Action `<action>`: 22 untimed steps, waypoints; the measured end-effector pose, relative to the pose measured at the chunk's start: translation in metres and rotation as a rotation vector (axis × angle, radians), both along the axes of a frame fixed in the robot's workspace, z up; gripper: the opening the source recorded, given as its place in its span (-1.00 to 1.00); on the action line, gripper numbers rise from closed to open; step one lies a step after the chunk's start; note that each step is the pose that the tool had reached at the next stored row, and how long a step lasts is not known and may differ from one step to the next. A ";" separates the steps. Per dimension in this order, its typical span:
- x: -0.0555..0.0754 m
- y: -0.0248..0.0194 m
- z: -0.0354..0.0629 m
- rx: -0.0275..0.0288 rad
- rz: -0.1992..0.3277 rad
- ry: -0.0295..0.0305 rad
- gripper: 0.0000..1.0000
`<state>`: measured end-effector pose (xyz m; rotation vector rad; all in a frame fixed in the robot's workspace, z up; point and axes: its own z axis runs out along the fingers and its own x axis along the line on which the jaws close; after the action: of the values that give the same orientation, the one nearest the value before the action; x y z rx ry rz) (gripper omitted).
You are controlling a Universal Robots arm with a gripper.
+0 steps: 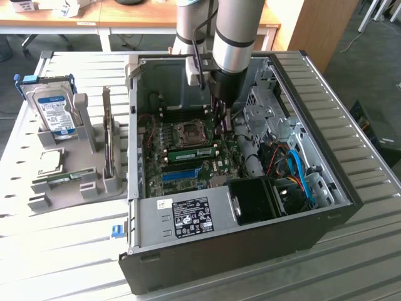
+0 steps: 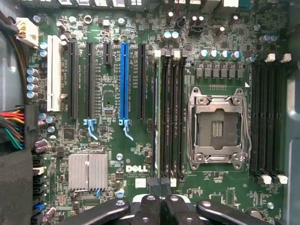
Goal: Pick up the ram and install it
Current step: 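Press down the ram until it locks into place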
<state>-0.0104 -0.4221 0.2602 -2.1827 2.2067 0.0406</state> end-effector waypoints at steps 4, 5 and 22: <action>0.000 0.0000 -0.0034 0.0000 0.000 0.0000 -0.79; 0.000 0.0000 -0.0043 0.0000 0.000 0.0000 -0.79; 0.000 0.0000 -0.0172 0.0000 0.000 0.0000 -0.79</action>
<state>-0.0104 -0.4221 0.2430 -2.1827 2.2067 0.0405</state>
